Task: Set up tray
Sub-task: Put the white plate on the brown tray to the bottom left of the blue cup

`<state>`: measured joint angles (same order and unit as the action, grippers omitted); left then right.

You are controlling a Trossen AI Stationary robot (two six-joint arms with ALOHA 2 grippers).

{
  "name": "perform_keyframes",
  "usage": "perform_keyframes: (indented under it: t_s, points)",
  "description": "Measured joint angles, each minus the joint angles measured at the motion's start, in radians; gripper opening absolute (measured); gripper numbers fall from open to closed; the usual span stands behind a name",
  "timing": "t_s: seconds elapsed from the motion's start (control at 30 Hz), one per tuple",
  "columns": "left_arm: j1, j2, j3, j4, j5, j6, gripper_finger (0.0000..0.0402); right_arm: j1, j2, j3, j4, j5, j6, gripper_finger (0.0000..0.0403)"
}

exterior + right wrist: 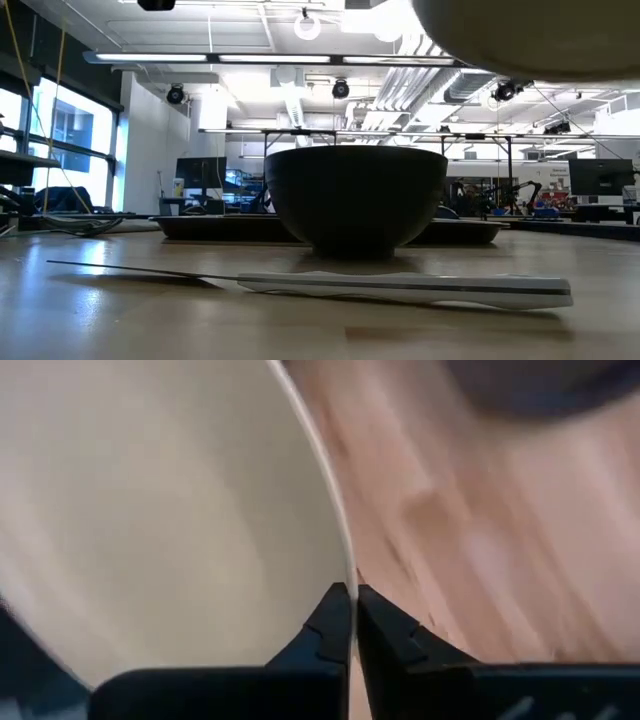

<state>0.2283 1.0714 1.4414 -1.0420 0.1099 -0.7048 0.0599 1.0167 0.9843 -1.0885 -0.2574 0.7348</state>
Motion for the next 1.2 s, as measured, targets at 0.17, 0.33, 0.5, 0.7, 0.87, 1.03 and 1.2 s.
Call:
perform_keyframes:
  t_s: [0.17,0.33,0.5,0.7,0.87,1.03,1.2]
  points:
    - [0.0,0.0,0.0,0.003,0.0,-0.007,0.0058,-0.158,0.081,0.106,0.044,0.068,0.051,0.0001]
    - [0.0,0.0,0.0,0.056,0.014,0.002,0.0058,-0.299,0.23,0.171,0.204,0.076,0.107,0.0]
    - [0.0,-0.006,0.0,0.134,0.051,0.042,0.0058,-0.422,0.406,0.199,0.382,0.035,0.147,0.0]
    - [0.0,-0.017,0.001,0.126,0.063,0.098,0.0058,-0.522,0.582,0.199,0.421,-0.014,0.182,0.0]
    - [0.0,-0.032,0.002,0.126,0.063,0.109,0.0058,-0.573,0.654,0.199,0.429,-0.039,0.211,0.0]
    - [0.0,-0.039,0.002,0.127,0.058,0.118,0.0058,-0.62,0.674,0.199,0.428,-0.01,0.234,0.0]
    - [0.0,-0.038,0.002,0.127,0.056,0.14,0.0058,-0.658,0.698,0.199,0.418,-0.013,0.23,0.0]
